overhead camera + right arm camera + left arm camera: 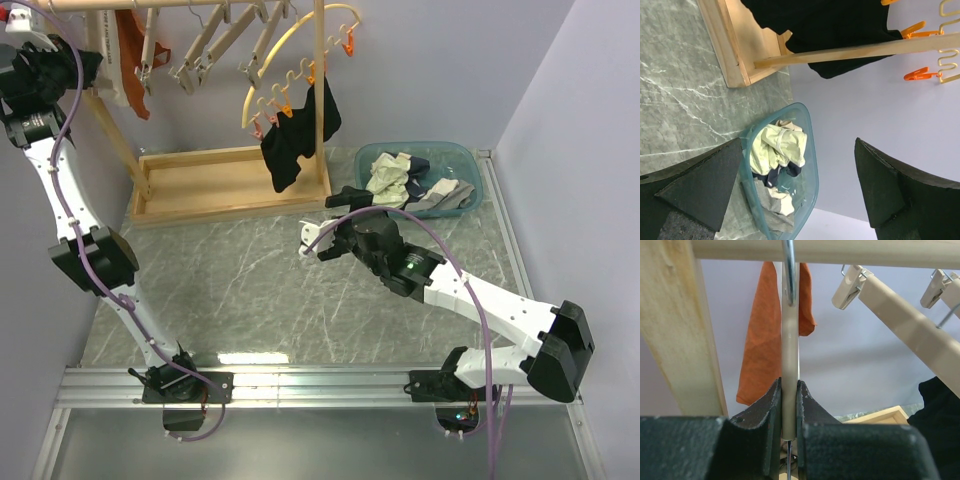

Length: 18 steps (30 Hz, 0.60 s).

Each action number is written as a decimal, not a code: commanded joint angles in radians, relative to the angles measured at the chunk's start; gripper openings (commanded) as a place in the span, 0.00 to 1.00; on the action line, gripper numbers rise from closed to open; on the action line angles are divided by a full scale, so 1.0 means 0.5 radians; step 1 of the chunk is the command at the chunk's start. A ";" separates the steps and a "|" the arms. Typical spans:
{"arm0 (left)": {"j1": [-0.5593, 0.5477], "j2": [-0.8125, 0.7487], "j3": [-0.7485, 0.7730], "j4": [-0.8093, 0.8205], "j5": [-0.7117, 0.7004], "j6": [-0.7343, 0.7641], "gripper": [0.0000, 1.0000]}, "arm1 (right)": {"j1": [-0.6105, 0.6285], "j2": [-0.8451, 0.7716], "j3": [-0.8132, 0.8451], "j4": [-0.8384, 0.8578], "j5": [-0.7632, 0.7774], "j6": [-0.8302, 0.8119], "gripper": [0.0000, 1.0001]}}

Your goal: Clip the underwear to the hanger

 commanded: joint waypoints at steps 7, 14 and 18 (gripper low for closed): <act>-0.008 0.087 0.094 0.152 -0.041 -0.094 0.02 | -0.009 0.003 0.102 -0.002 0.034 0.042 1.00; -0.005 0.008 -0.007 0.109 -0.038 -0.005 0.34 | -0.009 0.006 0.105 -0.002 0.040 0.042 1.00; 0.010 -0.106 -0.081 0.088 -0.032 0.044 0.41 | -0.009 0.006 0.124 -0.017 0.040 0.051 1.00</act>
